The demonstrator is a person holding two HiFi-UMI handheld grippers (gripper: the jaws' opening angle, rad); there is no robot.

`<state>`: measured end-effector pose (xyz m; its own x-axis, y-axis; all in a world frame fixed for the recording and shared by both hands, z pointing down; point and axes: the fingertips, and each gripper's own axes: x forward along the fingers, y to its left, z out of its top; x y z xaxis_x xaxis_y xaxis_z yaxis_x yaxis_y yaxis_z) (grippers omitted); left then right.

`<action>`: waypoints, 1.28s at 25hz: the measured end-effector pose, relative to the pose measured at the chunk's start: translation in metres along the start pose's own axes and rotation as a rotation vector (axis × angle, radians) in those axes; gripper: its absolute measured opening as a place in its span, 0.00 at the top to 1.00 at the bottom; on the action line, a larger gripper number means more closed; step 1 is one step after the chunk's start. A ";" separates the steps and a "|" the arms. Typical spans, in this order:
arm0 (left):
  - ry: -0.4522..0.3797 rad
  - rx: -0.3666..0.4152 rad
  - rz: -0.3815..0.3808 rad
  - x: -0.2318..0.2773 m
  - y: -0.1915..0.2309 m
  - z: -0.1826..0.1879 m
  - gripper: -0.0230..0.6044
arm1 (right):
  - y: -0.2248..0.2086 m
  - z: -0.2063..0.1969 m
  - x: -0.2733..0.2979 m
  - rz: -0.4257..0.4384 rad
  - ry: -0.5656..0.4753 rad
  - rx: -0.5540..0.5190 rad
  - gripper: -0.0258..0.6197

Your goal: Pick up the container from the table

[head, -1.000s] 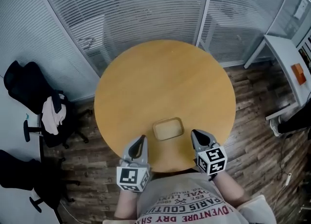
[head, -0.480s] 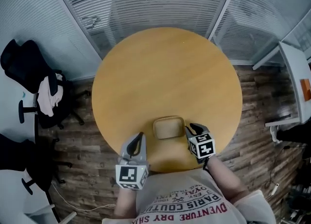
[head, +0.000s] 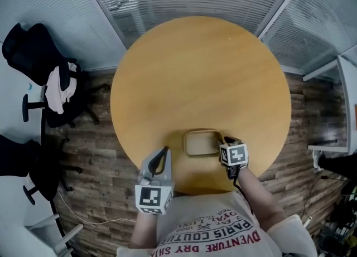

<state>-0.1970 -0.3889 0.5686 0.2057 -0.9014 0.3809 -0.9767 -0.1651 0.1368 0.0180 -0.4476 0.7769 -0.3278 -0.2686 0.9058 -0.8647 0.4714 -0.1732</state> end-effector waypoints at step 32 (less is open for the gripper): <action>-0.034 0.027 0.014 -0.031 -0.004 0.020 0.95 | 0.027 0.058 -0.095 0.022 -0.292 -0.003 0.95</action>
<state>-0.2008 -0.3681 0.5377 0.1905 -0.9169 0.3508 -0.9808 -0.1628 0.1072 0.0039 -0.4585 0.6637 -0.4425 -0.4887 0.7519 -0.8553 0.4821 -0.1899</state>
